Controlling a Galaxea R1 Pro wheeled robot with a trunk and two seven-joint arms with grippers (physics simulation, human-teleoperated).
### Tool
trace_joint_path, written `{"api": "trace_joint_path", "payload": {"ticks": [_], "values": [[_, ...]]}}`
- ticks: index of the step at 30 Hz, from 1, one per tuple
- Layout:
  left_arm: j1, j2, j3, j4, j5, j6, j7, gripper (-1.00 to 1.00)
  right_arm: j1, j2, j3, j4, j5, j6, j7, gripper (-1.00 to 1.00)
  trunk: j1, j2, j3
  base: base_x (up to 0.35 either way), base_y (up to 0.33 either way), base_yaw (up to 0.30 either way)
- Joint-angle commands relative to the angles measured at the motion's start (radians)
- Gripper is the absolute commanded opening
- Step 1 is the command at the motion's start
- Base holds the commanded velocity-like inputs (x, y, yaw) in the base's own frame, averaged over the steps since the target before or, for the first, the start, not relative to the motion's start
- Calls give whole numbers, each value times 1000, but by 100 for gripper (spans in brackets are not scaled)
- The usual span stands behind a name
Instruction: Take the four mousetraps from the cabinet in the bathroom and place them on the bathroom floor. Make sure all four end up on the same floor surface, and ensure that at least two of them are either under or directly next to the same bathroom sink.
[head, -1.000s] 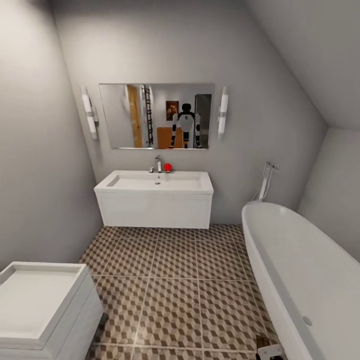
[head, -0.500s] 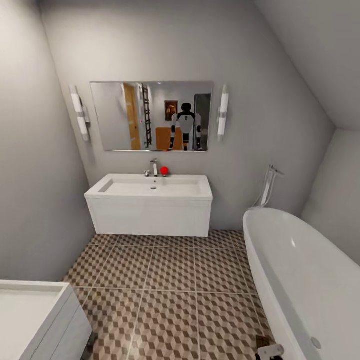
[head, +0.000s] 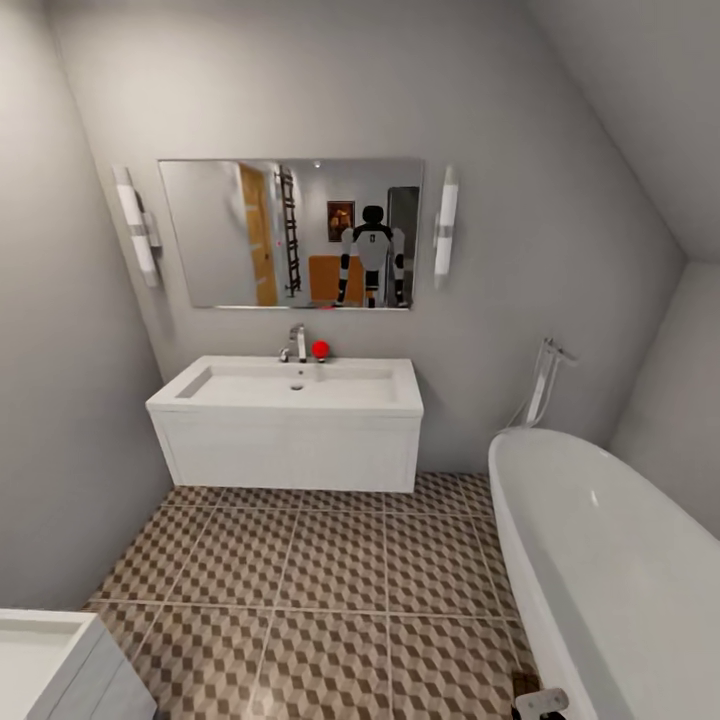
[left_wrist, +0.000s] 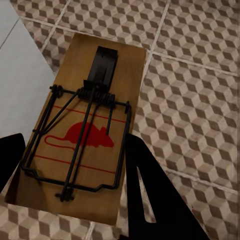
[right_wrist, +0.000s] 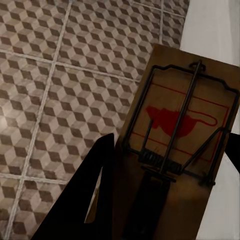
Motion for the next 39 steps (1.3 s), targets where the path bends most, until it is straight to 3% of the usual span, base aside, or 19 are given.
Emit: {"api": "trace_joint_path", "payload": {"ticks": [1, 27, 39], "values": [[-2, 0, -8, 4, 8, -6, -3, -100, -1, 0, -6, 2, 9, -3, -2, -100, 1, -2, -2, 326, -89, 0], [-2, 1, -8, 4, 8, -6, -3, -100, -1, 0, -6, 2, 8, -3, -2, -100, 1, -2, -2, 326, -86, 0], [-2, 2, -8, 4, 9, -7, -4, -100, -1, 0, -6, 2, 8, -4, -2, -100, 1, -2, -2, 322, 39, 0]]}}
